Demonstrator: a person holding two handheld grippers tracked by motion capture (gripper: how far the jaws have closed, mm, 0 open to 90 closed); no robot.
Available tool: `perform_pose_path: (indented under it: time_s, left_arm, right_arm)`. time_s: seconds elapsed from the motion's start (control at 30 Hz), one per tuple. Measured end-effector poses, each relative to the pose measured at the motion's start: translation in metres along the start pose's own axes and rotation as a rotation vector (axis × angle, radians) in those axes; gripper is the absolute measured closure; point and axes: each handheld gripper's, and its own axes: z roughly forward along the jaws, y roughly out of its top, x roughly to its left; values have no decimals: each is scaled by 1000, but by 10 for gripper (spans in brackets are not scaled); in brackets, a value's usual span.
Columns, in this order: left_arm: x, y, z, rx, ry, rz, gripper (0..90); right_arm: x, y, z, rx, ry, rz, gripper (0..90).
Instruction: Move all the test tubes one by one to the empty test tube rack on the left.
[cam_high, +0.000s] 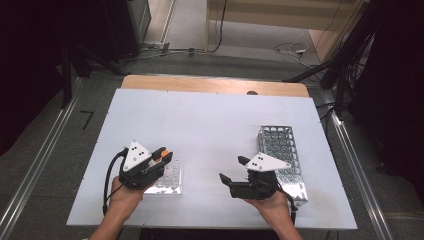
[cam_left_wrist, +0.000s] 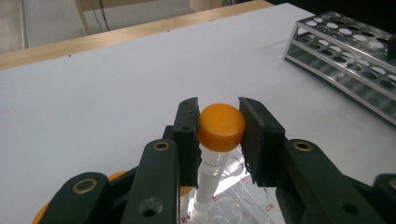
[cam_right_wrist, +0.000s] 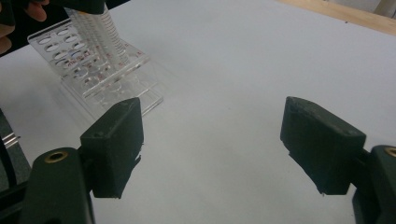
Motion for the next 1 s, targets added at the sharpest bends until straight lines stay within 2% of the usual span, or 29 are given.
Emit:
perform_pose_path:
  time_s: [0.1,0.33,0.53,0.73,1.0]
  left_arm:
    - [0,0,-1,2,-4,-3,689]
    - [1,1,-3,-12,-12,-16,594]
    - [3,4,-8,-33,-10,-28,435]
    - [6,6,-13,-52,-4,-51,368]
    - [8,5,-15,-55,15,-59,311]
  right_arm:
    - [0,0,0,1,0,-2,198]
    - [0,0,1,1,1,-1,198]
    - [-1,0,-1,-7,-3,4,200]
    - [-3,1,-2,-14,-10,6,200]
    - [-7,2,-5,-21,-19,15,199]
